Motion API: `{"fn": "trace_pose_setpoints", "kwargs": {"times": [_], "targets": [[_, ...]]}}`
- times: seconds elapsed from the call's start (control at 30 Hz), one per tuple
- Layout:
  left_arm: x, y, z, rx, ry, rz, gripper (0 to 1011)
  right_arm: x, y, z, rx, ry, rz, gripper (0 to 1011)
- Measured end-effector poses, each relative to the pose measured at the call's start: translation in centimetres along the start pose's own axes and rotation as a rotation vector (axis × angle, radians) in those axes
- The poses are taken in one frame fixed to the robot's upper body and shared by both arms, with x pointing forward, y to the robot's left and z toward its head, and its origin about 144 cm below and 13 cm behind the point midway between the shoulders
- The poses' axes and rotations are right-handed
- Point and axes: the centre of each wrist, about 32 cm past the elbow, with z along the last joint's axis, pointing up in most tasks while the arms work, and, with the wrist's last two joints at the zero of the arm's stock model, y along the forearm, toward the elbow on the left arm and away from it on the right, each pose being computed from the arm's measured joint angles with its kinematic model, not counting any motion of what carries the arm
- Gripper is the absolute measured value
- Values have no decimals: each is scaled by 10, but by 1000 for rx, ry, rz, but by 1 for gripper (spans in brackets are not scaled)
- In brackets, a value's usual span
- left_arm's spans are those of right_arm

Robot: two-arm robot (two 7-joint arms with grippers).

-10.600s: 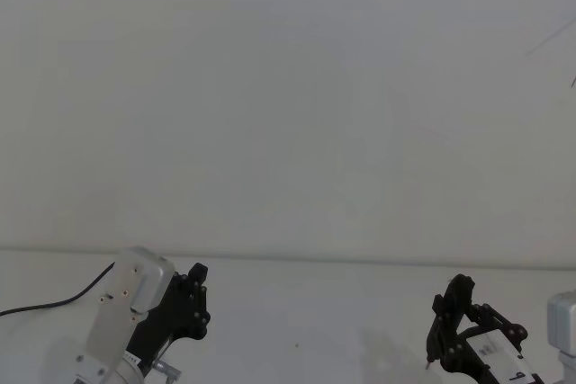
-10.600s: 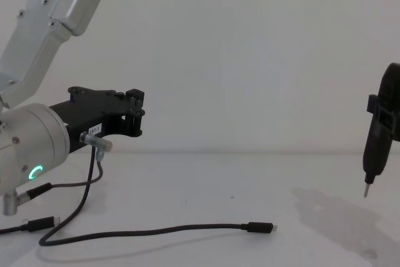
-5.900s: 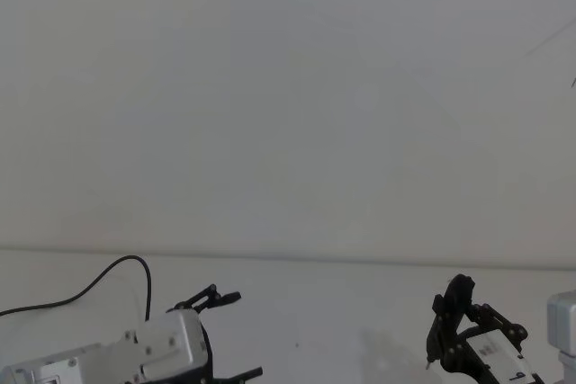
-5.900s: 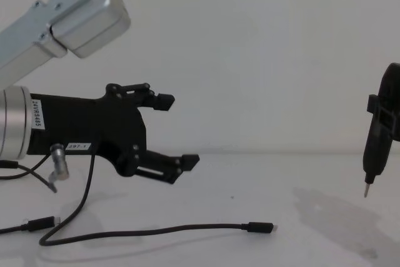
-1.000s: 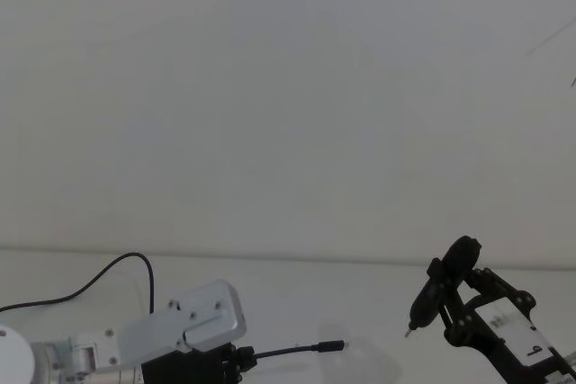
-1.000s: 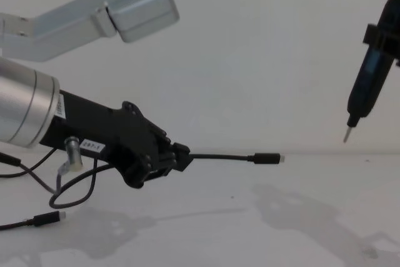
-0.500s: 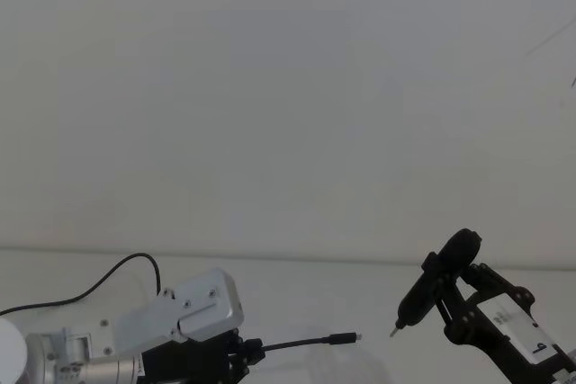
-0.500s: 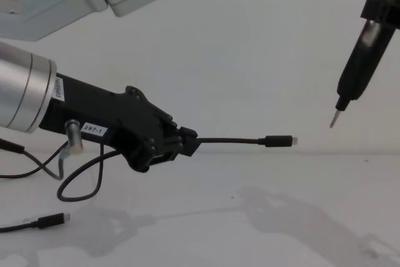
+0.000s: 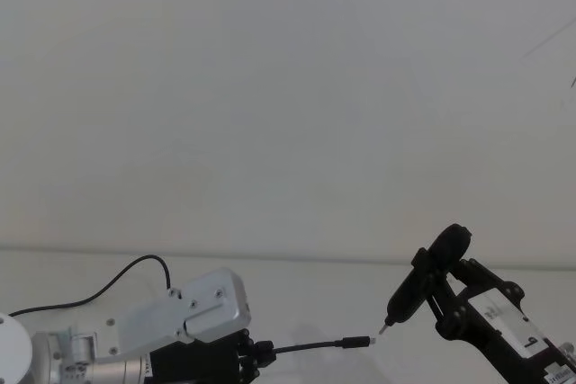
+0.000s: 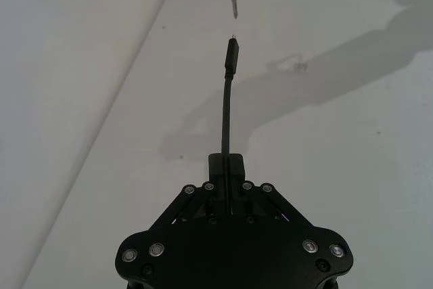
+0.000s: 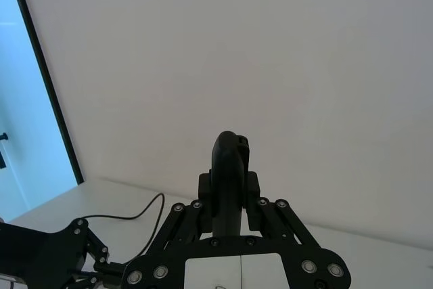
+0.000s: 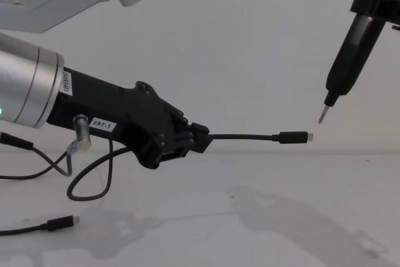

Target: Pick up the data cable with the one hand.

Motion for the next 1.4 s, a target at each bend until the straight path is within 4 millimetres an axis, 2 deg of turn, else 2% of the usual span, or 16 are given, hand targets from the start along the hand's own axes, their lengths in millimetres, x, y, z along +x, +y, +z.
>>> {"fn": "trace_pose_setpoints", "kwargs": {"times": [1.4], "targets": [[0,-2,3,-6,-1,-13,54,7,9,-5,-52,-16,-6,268]]}}
